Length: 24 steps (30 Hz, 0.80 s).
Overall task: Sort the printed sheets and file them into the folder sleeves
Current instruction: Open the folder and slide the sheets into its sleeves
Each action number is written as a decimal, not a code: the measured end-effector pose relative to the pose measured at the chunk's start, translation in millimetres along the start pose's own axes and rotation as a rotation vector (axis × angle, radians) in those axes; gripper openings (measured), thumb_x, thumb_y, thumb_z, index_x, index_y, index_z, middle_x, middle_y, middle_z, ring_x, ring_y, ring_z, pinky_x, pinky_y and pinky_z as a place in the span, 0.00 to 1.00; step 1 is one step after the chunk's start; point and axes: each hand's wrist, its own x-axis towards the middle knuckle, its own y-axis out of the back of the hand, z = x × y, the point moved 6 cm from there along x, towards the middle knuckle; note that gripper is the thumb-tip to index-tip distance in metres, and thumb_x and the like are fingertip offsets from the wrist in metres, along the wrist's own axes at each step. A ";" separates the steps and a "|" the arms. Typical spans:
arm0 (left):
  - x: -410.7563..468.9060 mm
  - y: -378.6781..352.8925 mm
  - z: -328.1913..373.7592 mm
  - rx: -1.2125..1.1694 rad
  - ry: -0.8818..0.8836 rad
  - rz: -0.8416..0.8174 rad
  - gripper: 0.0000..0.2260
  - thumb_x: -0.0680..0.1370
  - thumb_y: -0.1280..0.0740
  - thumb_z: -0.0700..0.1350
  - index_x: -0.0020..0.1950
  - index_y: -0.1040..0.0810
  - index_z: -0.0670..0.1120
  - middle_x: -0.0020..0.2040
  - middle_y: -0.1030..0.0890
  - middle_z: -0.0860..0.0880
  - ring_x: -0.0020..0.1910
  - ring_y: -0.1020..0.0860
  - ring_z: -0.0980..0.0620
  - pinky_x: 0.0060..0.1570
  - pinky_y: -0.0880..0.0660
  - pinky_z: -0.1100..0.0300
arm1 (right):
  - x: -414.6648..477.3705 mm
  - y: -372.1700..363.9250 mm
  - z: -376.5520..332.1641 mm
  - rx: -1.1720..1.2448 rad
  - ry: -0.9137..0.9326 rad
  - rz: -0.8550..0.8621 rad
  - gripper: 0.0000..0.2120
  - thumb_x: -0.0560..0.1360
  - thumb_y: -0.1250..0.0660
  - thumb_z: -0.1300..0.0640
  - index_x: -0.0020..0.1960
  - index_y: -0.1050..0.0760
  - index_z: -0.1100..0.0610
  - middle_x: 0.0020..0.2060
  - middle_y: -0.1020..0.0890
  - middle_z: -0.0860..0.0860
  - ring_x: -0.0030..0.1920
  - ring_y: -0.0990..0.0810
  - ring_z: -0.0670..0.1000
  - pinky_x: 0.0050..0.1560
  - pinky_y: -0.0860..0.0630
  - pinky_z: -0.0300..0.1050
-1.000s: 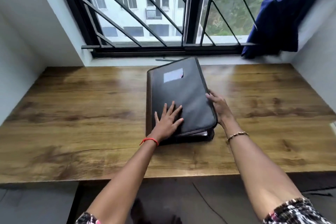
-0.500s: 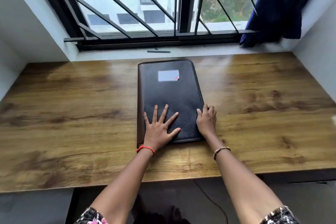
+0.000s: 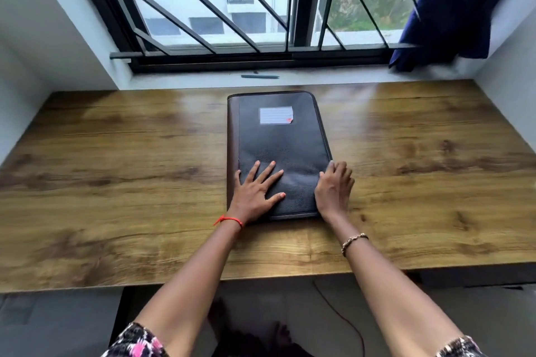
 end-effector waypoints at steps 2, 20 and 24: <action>0.4 1.7 -8.6 -0.042 -0.042 0.001 0.24 0.80 0.46 0.59 0.75 0.48 0.61 0.76 0.51 0.62 0.76 0.56 0.58 0.71 0.59 0.47 | -24.7 8.6 -22.3 0.070 0.195 0.144 0.05 0.71 0.36 0.61 0.45 0.24 0.63 0.41 0.22 0.60 0.40 0.23 0.60 0.39 0.25 0.49; 1.4 8.1 -25.5 -0.437 -0.116 0.017 0.22 0.80 0.40 0.41 0.74 0.38 0.47 0.76 0.44 0.50 0.76 0.48 0.54 0.72 0.57 0.53 | -150.1 -44.1 -107.0 1.436 -0.738 -0.762 0.13 0.74 0.40 0.74 0.33 0.27 0.66 0.23 0.21 0.54 0.23 0.20 0.50 0.25 0.22 0.40; -0.6 5.9 -25.7 -0.427 -0.133 0.050 0.21 0.81 0.40 0.41 0.74 0.38 0.47 0.76 0.44 0.50 0.76 0.48 0.54 0.72 0.58 0.54 | -160.8 -54.0 -117.5 1.612 -0.988 -0.567 0.14 0.75 0.41 0.75 0.33 0.28 0.64 0.21 0.21 0.52 0.21 0.21 0.49 0.24 0.23 0.38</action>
